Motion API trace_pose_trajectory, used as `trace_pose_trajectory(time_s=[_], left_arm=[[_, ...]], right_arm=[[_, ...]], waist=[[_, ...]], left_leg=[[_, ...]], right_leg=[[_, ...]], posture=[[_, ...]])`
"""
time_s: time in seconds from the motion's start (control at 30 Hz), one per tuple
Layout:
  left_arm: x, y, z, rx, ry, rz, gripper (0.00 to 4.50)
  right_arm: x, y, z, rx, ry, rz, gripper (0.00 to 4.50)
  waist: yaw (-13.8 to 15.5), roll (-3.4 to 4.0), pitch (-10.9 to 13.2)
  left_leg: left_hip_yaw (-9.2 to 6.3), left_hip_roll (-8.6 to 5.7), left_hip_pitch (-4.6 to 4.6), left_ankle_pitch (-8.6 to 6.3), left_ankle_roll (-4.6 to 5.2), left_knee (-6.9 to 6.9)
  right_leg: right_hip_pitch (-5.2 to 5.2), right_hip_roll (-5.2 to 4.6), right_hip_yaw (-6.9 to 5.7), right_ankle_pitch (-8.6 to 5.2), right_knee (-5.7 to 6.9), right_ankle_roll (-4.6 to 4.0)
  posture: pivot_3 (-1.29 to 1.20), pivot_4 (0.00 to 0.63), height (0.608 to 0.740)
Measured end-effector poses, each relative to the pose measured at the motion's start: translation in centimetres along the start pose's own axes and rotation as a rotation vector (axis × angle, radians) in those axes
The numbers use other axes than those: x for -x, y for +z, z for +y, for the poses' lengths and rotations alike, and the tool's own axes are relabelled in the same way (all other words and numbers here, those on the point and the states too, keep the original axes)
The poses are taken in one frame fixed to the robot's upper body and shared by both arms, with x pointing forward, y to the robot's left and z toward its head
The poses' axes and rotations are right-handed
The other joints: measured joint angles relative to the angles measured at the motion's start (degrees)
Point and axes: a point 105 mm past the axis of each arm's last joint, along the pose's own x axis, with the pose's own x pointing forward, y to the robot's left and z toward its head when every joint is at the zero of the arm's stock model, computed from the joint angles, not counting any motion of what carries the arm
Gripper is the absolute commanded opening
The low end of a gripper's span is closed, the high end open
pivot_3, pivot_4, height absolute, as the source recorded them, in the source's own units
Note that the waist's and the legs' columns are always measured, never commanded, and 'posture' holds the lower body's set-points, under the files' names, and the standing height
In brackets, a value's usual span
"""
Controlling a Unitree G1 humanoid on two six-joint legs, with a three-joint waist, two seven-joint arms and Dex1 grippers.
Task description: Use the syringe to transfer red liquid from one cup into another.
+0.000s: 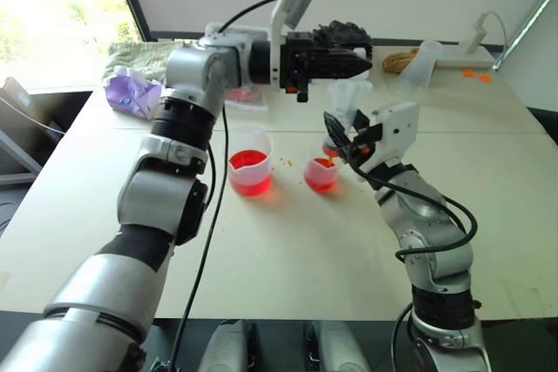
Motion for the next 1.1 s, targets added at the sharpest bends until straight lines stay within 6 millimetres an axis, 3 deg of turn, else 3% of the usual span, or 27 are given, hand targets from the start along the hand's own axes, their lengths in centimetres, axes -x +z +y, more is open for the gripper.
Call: trace_pose_trajectory(time_s=[0.8,1.1], left_arm=[[0.8,-1.6,-1.3,0.016,0.025,0.007,0.06],[0.5,-1.8,-1.7,0.050,0.000,-0.007,0.06]], right_arm=[[-0.5,0.2,0.9,-0.028,0.041,0.046,1.37],[-0.1,0.7,0.2,-0.022,0.016,0.052,1.37]], waist=[[0.04,0.00,0.00],[0.06,0.00,0.00]], left_leg=[[-0.01,0.00,0.00,0.00,-0.01,0.01],[-0.01,0.00,0.01,0.00,-0.01,0.02]], right_leg=[[0.01,-0.02,0.01,0.00,0.03,0.00],[0.01,-0.01,0.00,0.00,0.03,0.00]], posture=[[0.00,0.150,0.740],[0.00,0.150,0.740]])
